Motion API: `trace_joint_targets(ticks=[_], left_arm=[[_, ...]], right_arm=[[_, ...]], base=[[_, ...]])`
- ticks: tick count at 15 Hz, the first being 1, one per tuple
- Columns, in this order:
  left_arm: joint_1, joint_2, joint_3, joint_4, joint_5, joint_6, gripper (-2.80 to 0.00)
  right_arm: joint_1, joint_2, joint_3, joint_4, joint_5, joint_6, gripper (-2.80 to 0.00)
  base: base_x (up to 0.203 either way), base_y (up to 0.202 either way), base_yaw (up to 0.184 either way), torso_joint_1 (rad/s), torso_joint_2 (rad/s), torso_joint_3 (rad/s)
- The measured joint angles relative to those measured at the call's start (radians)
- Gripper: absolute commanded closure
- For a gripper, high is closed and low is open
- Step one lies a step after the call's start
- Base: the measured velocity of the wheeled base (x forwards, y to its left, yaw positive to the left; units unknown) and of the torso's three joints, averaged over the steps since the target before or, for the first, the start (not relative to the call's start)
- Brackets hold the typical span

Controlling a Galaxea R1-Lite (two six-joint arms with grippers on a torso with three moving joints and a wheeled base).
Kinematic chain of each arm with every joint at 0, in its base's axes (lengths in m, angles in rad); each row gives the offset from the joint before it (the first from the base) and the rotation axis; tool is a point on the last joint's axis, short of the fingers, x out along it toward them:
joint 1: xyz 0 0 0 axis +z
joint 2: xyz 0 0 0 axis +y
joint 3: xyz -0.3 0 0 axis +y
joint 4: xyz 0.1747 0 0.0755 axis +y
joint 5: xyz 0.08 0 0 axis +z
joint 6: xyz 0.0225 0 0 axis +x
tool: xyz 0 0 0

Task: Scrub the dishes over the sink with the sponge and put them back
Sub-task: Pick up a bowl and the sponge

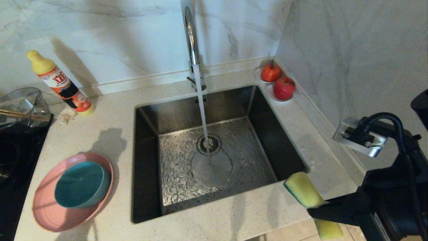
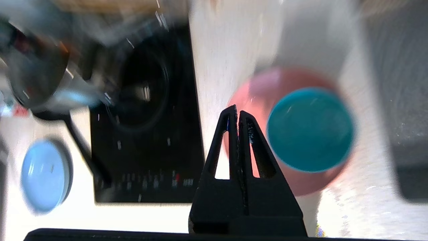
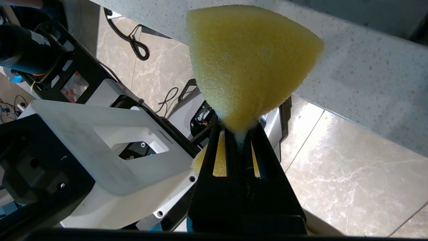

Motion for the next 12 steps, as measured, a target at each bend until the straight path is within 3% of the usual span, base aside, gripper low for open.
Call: trace_joint_targets(ticks=[3,8,12], left_arm=[[0.06,0.239,-0.096,0.063,0.007,-0.049,0.0],[0.218,0.439,-0.166,0.134,-0.214,-0.204,0.0],[0.266,0.471,-0.201,0.19,-0.331,-0.321,0.0]], right_arm=[[0.001,0.015,0.005,-0.036,0.001,-0.001,0.0],[0.0,0.038,0.006,-0.042,0.001,-0.001,0.0],[0.001,0.044,0.003,-0.04,0.0,0.001,0.0]], base=[[0.0,0.0,0.0,0.0,0.0,0.0],[0.0,0.0,0.0,0.0,0.0,0.0],[0.0,0.0,0.0,0.0,0.0,0.0]])
